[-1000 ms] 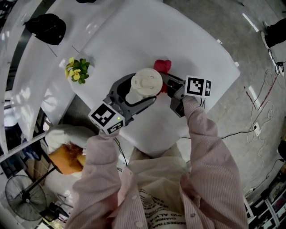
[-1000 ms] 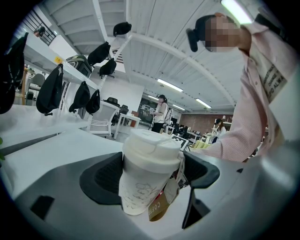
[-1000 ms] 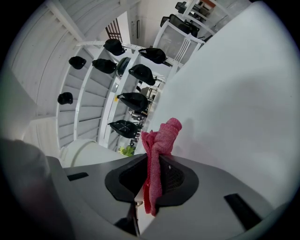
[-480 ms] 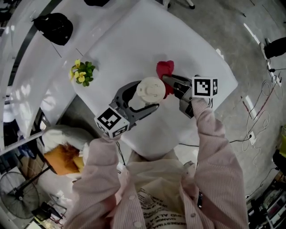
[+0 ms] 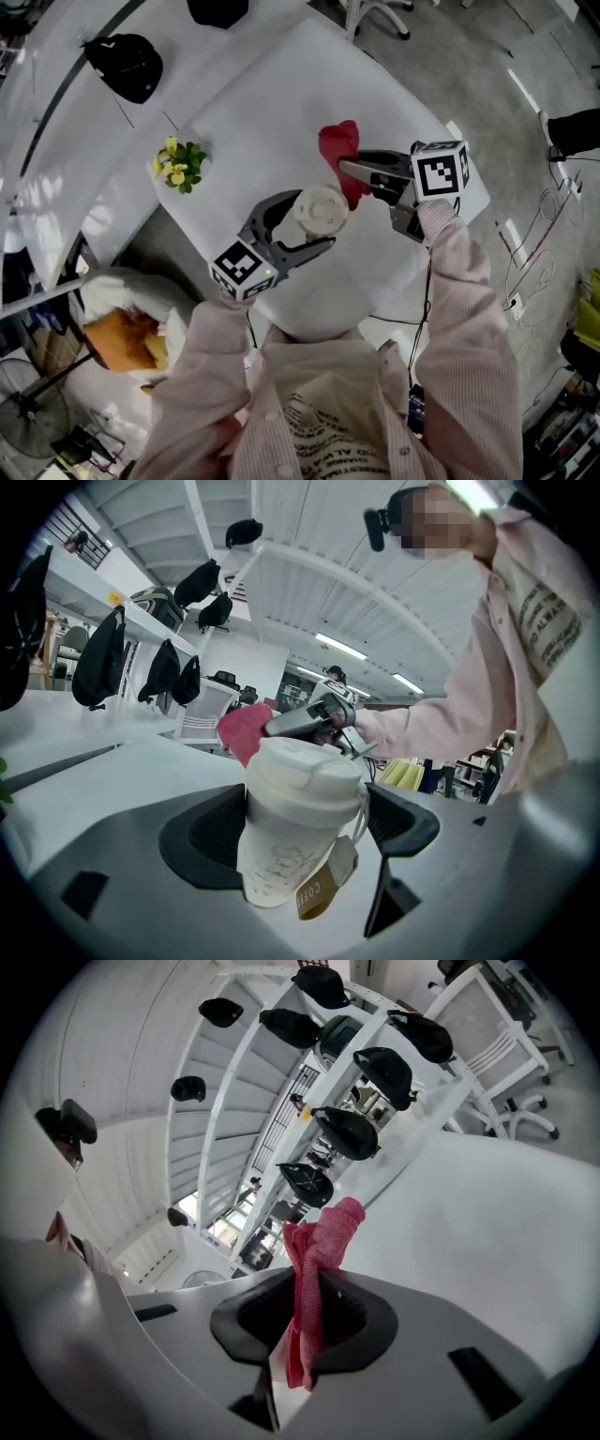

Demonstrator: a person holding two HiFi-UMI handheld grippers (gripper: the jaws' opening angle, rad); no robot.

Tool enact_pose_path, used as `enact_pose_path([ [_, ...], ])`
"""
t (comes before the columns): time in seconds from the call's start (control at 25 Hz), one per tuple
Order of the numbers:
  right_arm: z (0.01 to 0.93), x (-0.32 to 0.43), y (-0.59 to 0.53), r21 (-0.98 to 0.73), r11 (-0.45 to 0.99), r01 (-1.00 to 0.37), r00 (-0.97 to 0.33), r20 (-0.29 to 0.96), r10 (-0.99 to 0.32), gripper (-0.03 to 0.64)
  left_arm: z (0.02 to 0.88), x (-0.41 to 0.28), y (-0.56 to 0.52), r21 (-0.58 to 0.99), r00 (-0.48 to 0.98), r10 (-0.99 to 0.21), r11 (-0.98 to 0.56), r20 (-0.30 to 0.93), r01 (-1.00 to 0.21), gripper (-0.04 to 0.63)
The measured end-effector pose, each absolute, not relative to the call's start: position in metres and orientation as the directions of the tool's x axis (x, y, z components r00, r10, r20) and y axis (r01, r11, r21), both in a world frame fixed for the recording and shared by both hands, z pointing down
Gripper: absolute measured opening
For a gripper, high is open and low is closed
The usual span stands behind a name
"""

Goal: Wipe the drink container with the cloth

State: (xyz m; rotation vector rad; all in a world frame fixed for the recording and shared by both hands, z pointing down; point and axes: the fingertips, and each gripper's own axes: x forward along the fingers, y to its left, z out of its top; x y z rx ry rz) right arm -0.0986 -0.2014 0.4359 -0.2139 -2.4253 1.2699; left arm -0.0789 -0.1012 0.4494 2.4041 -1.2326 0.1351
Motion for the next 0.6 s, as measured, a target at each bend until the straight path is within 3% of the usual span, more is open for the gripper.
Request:
enact_pose_path([
  [0.6,0.423,-0.124,-0.165,-0.793,0.592,0.145,-0.651,0.374,0.661,0.046,0.451,-0.078,-0.101,0.327,0.614,-0.739,-0.528,0.279,-0.784,0.394],
])
